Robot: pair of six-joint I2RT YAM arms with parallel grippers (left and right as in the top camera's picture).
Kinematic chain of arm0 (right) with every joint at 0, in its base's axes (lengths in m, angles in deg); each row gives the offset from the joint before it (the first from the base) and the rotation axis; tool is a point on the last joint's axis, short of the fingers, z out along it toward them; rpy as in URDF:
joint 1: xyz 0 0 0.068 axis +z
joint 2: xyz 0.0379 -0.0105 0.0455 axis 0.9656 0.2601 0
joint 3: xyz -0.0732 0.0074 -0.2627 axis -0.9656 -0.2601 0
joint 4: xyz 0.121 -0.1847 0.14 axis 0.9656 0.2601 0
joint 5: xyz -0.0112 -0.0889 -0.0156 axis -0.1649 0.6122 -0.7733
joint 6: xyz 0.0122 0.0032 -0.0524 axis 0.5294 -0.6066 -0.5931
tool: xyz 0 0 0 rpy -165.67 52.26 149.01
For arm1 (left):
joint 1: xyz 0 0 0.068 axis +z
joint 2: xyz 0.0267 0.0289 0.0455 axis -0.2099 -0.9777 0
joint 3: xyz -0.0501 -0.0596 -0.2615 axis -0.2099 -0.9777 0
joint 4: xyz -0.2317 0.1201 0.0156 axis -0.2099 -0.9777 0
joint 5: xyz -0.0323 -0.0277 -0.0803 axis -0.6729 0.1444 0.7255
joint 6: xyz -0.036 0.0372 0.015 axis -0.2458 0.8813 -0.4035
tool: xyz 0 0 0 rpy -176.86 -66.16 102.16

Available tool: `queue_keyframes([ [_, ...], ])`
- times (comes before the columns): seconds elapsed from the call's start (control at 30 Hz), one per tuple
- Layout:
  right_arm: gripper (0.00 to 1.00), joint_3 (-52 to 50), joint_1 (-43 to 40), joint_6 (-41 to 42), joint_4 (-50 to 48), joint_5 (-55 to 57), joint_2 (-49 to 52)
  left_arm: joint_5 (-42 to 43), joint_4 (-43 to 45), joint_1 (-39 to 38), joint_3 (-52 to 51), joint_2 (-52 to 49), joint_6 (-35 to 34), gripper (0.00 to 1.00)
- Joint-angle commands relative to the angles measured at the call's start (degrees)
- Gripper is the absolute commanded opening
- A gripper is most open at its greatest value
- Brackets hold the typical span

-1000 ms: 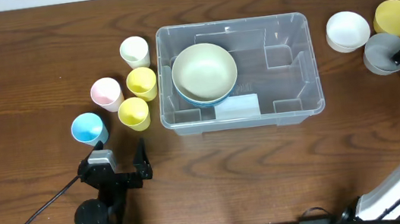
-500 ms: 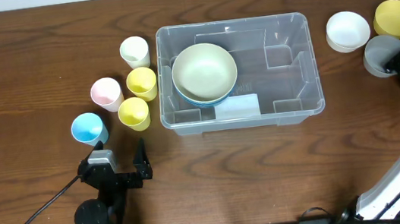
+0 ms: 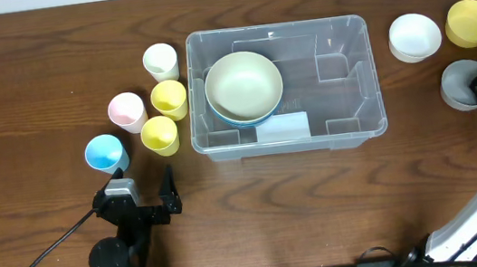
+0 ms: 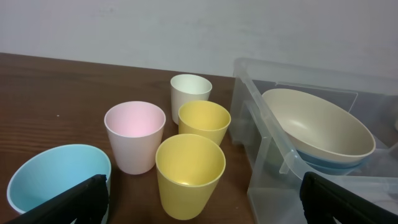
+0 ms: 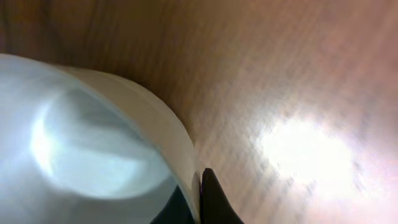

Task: Pack container
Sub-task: 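Grip the grey bowl rim with the right gripper and lift, then lower the grey bowl into the bin's right side and release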

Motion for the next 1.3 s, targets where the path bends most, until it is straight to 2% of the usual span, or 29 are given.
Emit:
queue_keyframes([
  [0.0,0.01,1.7,-1.7,1.7,3.2,2.5,-2.8,-0.5,-0.5,0.3,-1.8,0.3,-0.3,0.98],
  [0.2,0.01,11.1,-1.9,1.6,11.7,-0.2,-12.8,-0.5,-0.5,0.3,-1.8,0.3,-0.3,0.98],
  [0.37,0.01,19.9,-0.5,0.5,14.1,-16.9,-22.8,-0.5,-0.5,0.3,-1.8,0.3,-0.3,0.98],
  [0.47,0.01,22.6,4.0,0.6,14.0,-22.1,-28.9,-0.5,-0.5,0.3,-1.8,0.3,-0.3,0.98],
  [0.63,0.01,22.7,17.6,-0.6,15.3,-16.3,-33.9,-0.5,-0.5,0.3,-1.8,0.3,-0.3,0.98],
  [0.77,0.01,21.5,30.9,-1.0,16.9,-6.9,-32.3,-0.5,-0.5,0.3,-1.8,0.3,-0.3,0.98],
  [0.9,0.01,20.1,39.7,-1.0,17.8,-2.3,-27.6,-0.5,-0.5,0.3,-1.8,0.3,-0.3,0.98],
  [1.07,0.01,19.6,44.7,-1.0,18.2,-3.3,-18.8,-0.5,-0.5,0.3,-1.8,0.3,-0.3,0.98],
  [1.27,0.01,19.6,46.4,-0.9,18.3,-7.6,-9.7,-0.5,-0.5,0.3,-1.8,0.3,-0.3,0.98],
])
